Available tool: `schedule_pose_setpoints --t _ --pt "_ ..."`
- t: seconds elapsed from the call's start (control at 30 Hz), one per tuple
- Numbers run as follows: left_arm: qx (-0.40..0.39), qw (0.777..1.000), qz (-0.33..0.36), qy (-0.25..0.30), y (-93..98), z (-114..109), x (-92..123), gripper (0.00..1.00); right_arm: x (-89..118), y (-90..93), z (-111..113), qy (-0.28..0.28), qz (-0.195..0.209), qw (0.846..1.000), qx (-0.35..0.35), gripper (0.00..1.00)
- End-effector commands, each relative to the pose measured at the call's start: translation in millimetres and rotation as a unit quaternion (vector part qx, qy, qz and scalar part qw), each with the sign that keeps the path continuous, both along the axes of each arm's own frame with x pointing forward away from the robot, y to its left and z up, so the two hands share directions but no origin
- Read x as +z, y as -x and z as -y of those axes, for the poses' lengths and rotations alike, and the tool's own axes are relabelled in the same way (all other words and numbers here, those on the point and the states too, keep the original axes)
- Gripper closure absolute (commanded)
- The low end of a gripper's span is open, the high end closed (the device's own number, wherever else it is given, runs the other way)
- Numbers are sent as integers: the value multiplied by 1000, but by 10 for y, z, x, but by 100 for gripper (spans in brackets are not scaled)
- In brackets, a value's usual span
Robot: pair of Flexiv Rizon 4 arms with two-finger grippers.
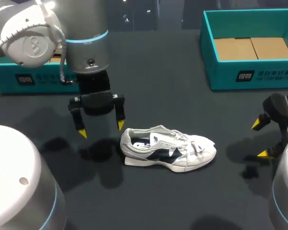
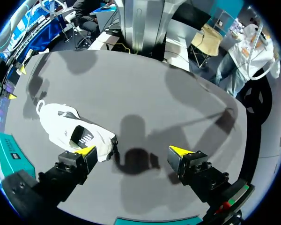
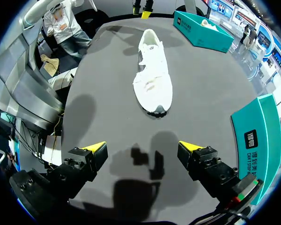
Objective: Take the shoe out of the shoebox, open the shoe tongue, remove and reinsert the insole, then place the shoe into the shoebox
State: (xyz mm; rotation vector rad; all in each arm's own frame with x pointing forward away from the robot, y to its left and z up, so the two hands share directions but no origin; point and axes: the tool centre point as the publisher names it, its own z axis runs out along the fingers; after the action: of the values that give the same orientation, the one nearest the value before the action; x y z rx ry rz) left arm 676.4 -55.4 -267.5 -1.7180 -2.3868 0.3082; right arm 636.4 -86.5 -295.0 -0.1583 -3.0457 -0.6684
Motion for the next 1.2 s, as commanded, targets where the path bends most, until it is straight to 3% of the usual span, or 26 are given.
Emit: schedule_pose_setpoints --t 0.03,0.2,0.37,0.73,0.97,1.2 --pt "104 990 -22 93 -118 -221 4 0 2 16 -7 2 1 1000 -1 0" --pt "171 974 -68 134 -194 -377 -37 0 2 16 -7 2 1 1000 -1 0" --pt "249 944 -130 176 -199 -423 -168 0 2 16 -7 2 1 1000 -1 0" --pt "249 944 -130 176 -199 -423 -168 0 2 16 -7 2 1 1000 -1 0" --pt "338 893 -205 213 -362 -537 -489 0 2 16 -7 2 1 1000 -1 0" --pt "373 855 -252 257 -360 -633 -692 0 2 16 -7 2 1 1000 -1 0"
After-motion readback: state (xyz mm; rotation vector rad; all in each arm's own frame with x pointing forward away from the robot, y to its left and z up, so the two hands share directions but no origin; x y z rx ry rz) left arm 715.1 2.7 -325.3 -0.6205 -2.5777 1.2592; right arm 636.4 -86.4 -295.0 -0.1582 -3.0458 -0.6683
